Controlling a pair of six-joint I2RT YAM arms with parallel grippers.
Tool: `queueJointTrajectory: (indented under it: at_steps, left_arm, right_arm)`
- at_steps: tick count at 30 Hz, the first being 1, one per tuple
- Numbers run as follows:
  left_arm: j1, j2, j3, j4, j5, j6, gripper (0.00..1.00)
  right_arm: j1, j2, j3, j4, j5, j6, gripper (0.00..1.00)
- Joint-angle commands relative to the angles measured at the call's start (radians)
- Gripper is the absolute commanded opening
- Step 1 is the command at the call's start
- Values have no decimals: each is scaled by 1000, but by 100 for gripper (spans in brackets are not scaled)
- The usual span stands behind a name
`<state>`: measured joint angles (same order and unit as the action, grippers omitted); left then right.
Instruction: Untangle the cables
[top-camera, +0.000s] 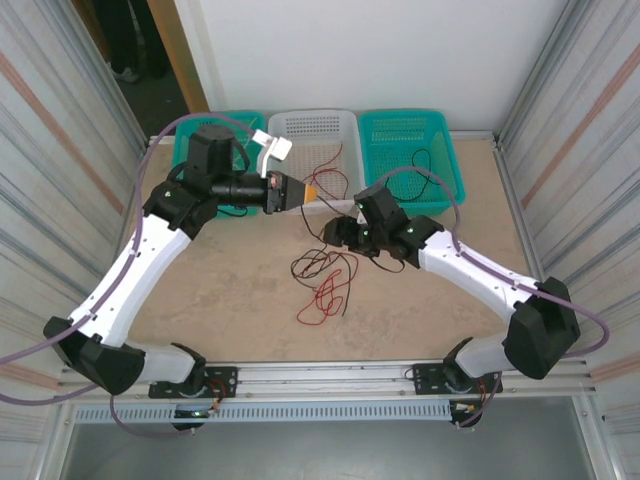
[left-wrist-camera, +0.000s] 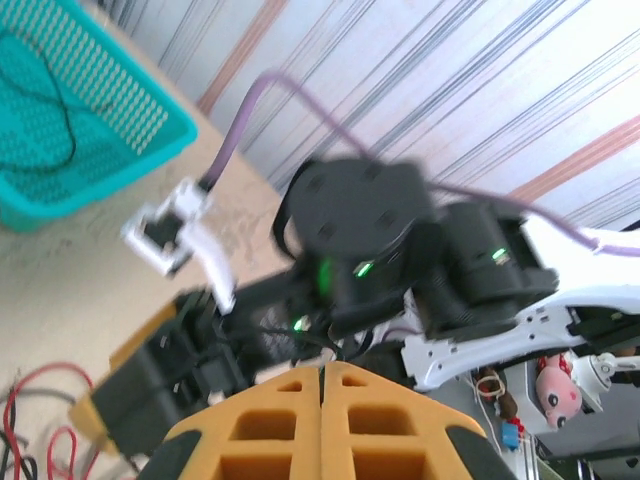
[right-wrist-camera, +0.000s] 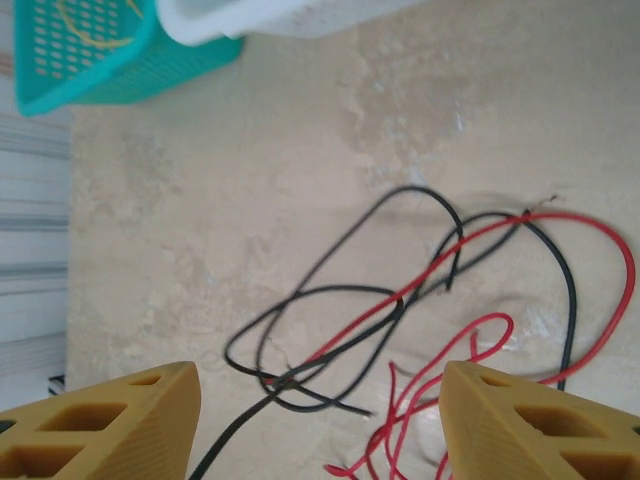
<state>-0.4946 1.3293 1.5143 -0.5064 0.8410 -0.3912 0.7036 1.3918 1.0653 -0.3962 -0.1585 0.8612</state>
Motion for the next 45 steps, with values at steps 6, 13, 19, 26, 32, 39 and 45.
queueJointTrajectory:
  at_steps: [6, 13, 19, 26, 32, 39, 45]
  left_arm:
    - [51, -16, 111, 224, 18, -144, 0]
    - [87, 5, 205, 249, 18, -223, 0]
    - [86, 8, 204, 289, 19, -266, 0]
    - [86, 45, 226, 267, -68, -232, 0]
    - [90, 150, 295, 209, -206, -184, 0]
    - [97, 334, 450, 215, -275, -144, 0]
    - [107, 509, 600, 161, -327, -113, 0]
  right_arm:
    - [13, -20, -64, -31, 40, 42, 64]
    - [54, 36, -79, 48, 11, 80, 62]
    - [93, 29, -40, 71, 78, 85, 59]
    - [83, -17, -20, -4, 156, 70, 57]
    - [36, -148, -89, -112, 217, 81, 57]
    - [-15, -309, -132, -228, 278, 81, 60]
    - [-39, -369, -142, -279, 303, 82, 60]
